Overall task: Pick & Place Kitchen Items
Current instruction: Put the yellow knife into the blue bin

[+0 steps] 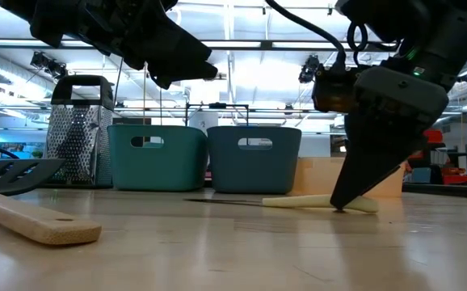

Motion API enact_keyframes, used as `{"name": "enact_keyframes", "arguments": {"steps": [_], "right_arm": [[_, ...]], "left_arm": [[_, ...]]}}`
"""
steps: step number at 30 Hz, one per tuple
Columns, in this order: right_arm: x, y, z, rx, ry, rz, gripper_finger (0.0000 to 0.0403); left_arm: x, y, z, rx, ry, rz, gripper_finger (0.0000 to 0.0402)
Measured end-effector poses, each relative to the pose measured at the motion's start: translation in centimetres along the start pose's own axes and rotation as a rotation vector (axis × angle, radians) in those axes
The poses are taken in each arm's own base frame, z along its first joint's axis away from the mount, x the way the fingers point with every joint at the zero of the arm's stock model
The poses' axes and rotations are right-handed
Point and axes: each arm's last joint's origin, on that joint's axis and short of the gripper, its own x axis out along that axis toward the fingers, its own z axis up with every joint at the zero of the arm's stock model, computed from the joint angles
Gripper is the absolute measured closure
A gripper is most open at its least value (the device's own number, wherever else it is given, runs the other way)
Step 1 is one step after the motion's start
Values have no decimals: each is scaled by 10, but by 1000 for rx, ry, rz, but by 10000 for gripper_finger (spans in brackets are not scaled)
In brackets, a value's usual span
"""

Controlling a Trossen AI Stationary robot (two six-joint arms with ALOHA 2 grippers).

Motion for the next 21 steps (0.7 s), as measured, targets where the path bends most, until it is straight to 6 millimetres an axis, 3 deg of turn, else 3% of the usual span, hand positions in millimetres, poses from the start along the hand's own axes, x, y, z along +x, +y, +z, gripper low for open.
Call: {"name": "enact_keyframes", "arguments": {"steps": [21], "right_arm": [[0,-3,-4,35,43,-28,313]], "left_arm": [[0,0,0,1,2,0,191]]}}
